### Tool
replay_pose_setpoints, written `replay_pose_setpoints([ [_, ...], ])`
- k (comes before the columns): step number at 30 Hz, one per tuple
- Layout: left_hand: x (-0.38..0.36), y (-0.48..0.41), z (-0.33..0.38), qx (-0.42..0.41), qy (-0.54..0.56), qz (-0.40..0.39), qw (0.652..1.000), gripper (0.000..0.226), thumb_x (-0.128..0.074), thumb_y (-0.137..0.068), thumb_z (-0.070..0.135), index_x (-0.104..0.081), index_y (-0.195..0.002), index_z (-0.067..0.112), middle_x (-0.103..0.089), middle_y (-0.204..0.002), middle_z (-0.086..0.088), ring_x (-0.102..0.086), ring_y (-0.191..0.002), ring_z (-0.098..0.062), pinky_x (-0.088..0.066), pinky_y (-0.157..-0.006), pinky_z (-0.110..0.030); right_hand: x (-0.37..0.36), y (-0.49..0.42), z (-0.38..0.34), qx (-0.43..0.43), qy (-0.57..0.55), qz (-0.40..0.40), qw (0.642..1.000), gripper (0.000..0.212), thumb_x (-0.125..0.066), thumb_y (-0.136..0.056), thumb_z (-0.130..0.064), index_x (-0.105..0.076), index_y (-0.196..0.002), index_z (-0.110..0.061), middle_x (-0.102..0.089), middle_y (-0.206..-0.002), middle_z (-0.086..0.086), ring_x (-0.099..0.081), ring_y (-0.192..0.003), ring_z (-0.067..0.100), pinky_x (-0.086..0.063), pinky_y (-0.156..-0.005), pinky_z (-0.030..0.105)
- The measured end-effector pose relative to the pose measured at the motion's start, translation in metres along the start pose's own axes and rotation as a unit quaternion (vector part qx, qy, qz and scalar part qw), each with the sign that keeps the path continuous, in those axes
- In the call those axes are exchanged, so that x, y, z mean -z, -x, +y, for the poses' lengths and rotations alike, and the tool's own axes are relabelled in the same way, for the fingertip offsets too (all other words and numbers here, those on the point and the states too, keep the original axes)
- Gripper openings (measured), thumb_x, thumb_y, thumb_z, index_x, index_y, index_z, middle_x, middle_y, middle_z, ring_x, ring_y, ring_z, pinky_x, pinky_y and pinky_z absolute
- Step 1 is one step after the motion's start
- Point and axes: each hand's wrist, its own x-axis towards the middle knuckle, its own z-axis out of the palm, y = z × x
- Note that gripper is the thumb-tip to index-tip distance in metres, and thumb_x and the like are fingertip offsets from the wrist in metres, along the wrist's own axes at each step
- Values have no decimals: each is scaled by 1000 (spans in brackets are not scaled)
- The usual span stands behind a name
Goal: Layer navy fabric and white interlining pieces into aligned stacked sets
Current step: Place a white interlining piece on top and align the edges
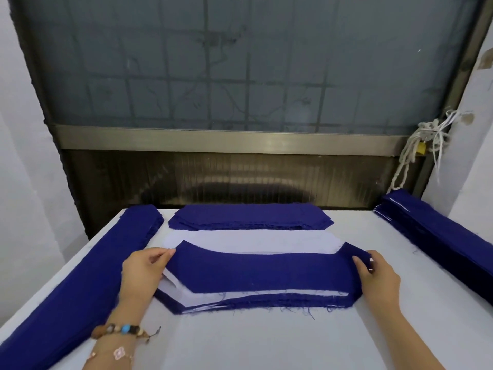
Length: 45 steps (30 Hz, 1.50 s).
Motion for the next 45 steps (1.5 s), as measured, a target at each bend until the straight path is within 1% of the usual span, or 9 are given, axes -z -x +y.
replay_pose_setpoints([
  [3,1,0,4,25,22,2,999,4,-72,-85,21,-75,-85,21,-72,-80,5,-67,-66,-15,-56,-58,-22,0,0,2,-8,-11,1,1000,12,-56,-92,-11,-56,-93,-23,-62,-81,-7,-55,-74,5,-39,-57,21],
  [8,-2,2,10,24,-43,-32,998,15,-79,-77,37,-72,-82,25,-71,-80,10,-65,-79,-9,-51,-69,-27,-1,0,4,-8,-2,-9,1000,14,-56,-92,-10,-59,-95,-24,-62,-86,-7,-56,-77,9,-41,-63,28],
  [12,-4,4,8,-16,-64,-26,997,16,-79,-79,28,-72,-93,31,-67,-85,11,-61,-79,-3,-44,-66,-16,-2,0,3,-14,12,-10,1000,6,-59,-92,-20,-62,-87,-18,-64,-81,-2,-56,-74,16,-39,-60,29],
  [21,-13,1,1,-18,-79,7,997,14,-75,-83,22,-65,-74,22,-64,-74,11,-61,-72,-7,-40,-58,-14,-1,-4,5,-51,31,-17,998,22,-60,-92,-25,-63,-76,-10,-64,-69,4,-57,-69,26,-39,-61,31],
  [29,-11,-3,-3,18,-66,-39,997,36,-74,-83,27,-63,-67,-2,-60,-63,-17,-51,-59,-22,-41,-58,-32,1,-3,-3,-66,47,9,997,52,-68,-86,-21,-28,-54,-16,-31,-49,-2,-28,-49,18,-21,-48,30],
  [32,2,-9,-6,100,20,-66,993,39,-76,-81,29,-60,-60,1,-62,-62,-17,-55,-60,-26,-41,-59,-33,2,-7,1,-61,45,-15,997,42,-68,-87,-23,-41,-57,-12,-44,-52,-1,-39,-51,20,-28,-49,29],
  [36,13,-13,-11,176,74,-114,975,47,-78,-80,30,-62,-85,-14,-64,-93,-32,-63,-89,-47,-52,-81,-44,3,-7,2,-41,45,-50,997,14,-68,-87,-24,-65,-76,-15,-65,-68,0,-58,-65,17,-39,-54,25],
  [41,11,-8,-8,112,-24,-75,991,42,-76,-80,37,-70,-68,-3,-66,-70,-20,-59,-67,-27,-44,-58,-31,0,-9,4,-54,50,-44,996,39,-66,-88,-28,-50,-61,-6,-52,-54,1,-43,-53,20,-33,-50,27],
  [45,10,-7,-8,82,-49,-72,993,33,-75,-82,31,-70,-62,5,-66,-66,-12,-59,-69,-23,-41,-57,-28,-1,-9,2,-58,69,-46,995,46,-63,-90,-32,-41,-60,-5,-44,-53,7,-36,-52,22,-30,-51,30],
])
